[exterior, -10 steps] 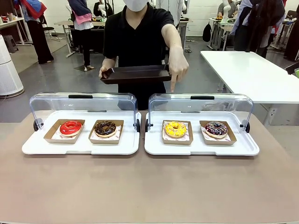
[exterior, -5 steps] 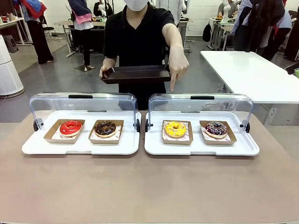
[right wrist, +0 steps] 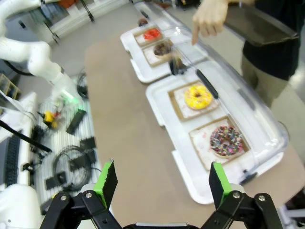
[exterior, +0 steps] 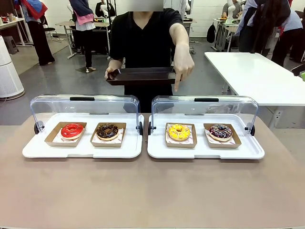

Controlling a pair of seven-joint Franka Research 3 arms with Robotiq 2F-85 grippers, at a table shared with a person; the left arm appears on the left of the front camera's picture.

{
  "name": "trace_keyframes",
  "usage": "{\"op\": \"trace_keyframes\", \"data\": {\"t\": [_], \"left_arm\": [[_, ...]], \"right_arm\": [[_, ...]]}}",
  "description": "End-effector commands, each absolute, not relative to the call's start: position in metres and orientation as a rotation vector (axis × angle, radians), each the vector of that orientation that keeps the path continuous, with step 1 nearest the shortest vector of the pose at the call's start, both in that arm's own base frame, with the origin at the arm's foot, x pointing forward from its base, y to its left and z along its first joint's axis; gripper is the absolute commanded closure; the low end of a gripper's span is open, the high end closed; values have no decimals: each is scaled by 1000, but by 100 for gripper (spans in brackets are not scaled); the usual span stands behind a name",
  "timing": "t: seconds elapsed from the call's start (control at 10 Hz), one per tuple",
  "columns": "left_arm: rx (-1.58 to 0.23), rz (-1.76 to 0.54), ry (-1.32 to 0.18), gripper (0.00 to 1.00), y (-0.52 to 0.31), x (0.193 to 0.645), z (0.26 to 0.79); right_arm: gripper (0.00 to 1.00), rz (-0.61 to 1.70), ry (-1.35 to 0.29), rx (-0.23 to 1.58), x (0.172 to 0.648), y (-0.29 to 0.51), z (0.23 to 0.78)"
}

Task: Provide the desired donut to the person.
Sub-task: Pick up and lift the Paper togo box containing the Donut pointed at by the person.

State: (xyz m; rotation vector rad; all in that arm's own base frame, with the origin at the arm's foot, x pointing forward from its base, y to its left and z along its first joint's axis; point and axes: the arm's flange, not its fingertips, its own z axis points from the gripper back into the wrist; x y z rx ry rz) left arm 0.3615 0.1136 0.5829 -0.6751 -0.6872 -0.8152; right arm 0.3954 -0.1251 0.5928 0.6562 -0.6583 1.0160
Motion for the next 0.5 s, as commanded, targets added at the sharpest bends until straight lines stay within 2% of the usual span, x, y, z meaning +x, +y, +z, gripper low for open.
{"op": "trace_keyframes", "data": {"t": [0.0, 0.1, 0.2, 0.4], "left_arm": [[-670, -825, -682, 0, 114, 360, 583], [-670, -825, -682, 0, 114, 360, 583], [-670, -825, -682, 0, 114, 360, 583], [-670, -825, -682, 0, 114, 360, 583]], "right_arm": [[0, 1165, -655, 350, 372, -67, 595], [0, 1271, -655, 197, 364, -27, 590], [0, 1337, -652, 132, 360, 6, 581], [0, 1439, -565, 99, 368, 64, 553]]}}
